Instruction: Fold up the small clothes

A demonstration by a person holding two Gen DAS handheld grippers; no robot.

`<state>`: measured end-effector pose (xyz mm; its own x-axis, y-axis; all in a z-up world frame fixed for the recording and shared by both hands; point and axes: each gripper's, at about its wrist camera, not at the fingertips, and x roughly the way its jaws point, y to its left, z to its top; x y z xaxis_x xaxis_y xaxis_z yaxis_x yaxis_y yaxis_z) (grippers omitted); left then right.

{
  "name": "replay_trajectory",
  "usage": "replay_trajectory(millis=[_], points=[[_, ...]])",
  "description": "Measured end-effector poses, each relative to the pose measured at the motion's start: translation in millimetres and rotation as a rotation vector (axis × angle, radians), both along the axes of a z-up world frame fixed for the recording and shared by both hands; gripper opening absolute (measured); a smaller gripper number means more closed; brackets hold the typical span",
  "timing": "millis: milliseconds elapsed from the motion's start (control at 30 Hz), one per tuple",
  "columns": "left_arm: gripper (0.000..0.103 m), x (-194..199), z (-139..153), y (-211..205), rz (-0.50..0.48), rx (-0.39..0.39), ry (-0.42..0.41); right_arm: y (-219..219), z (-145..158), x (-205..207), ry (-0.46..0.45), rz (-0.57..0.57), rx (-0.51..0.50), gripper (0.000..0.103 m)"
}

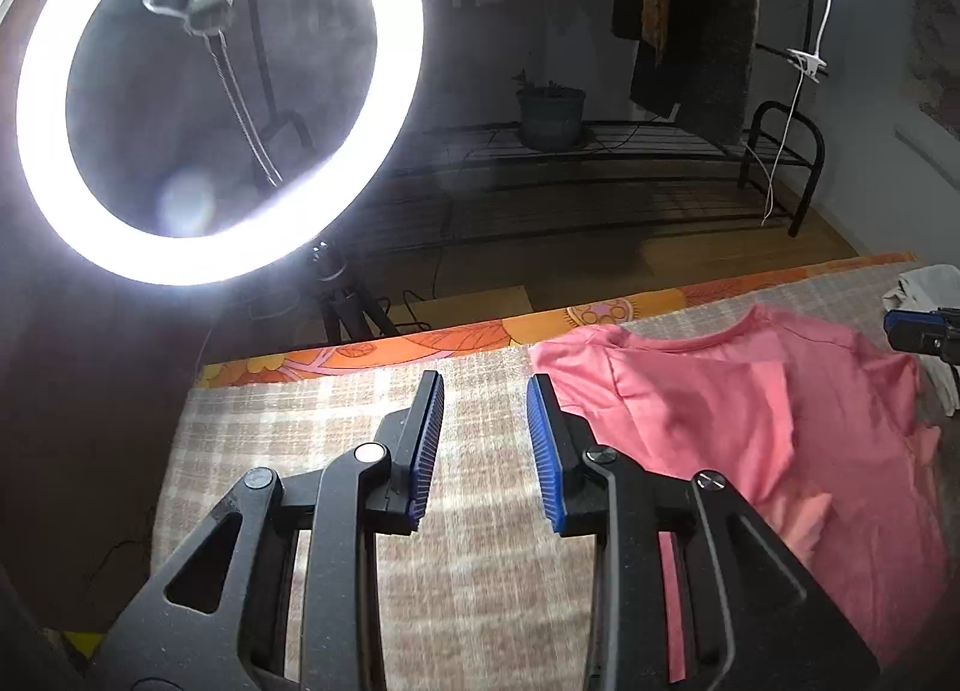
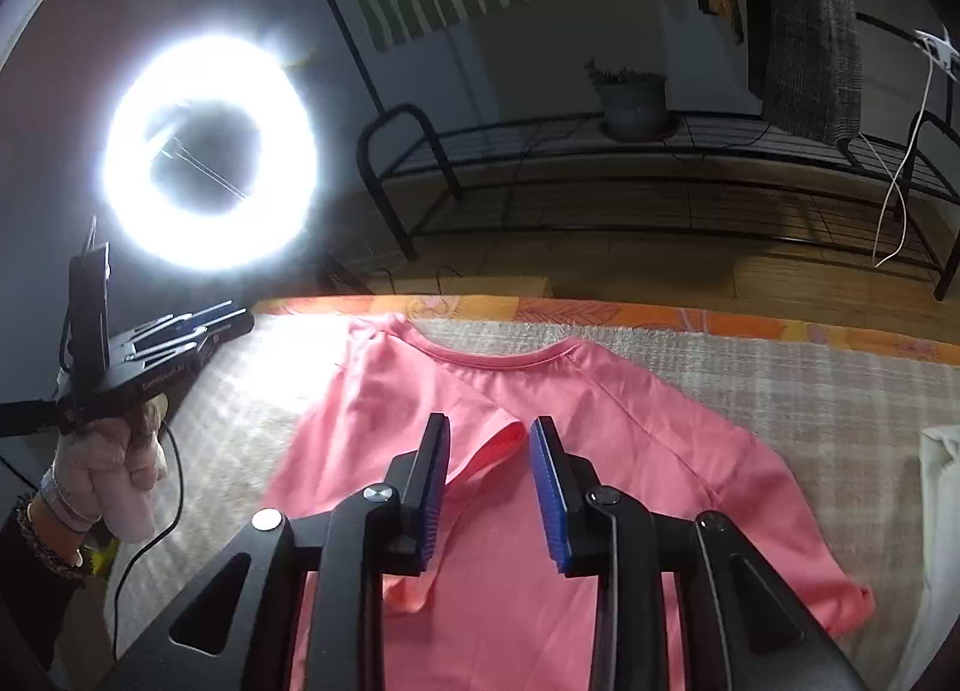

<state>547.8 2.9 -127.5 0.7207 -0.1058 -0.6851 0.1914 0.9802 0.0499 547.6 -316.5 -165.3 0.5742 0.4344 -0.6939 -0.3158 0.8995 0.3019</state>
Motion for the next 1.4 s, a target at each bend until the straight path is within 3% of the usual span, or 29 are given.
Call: replay_trajectory(millis=[267,500,700,867,1000,1133,1267,1400], points=[[0.029,-137.1,84.6,0.2,-0.061,-0.008,-0.092,-43.2,76.9,-89.6,-0.085,0.001,0.087,0.034],[0.029,-269.7,134.3,6.6,-0.080,-0.065,-0.128,-91.7,144.8,-187.5,-0.167,-0.020,0.165,0.036],[0.029,-359.8,134.5,6.8,-0.116,-0.055,-0.089,-130.2,193.2,-278.5,-0.240,-0.028,0.201,0.037],[0.029,-409.3,98.7,17.0,-0.109,-0.089,0.021,-155.6,211.9,-359.6,-0.270,-0.036,0.226,0.037],[0.029,-435.7,50.4,27.6,-0.075,-0.133,0.149,-162.8,202.3,-419.9,-0.231,-0.036,0.253,0.040],[0.029,-458.6,25.1,44.5,-0.038,-0.206,0.226,-142.2,162.1,-463.2,-0.132,0.006,0.235,0.040],[0.029,-480.4,37.0,67.2,0.001,-0.213,0.268,-112.7,122.6,-471.0,-0.060,0.047,0.150,0.036],[0.029,-512.6,79.5,81.1,0.006,-0.055,0.167,-102.6,122.6,-470.6,-0.044,0.066,0.114,0.035]])
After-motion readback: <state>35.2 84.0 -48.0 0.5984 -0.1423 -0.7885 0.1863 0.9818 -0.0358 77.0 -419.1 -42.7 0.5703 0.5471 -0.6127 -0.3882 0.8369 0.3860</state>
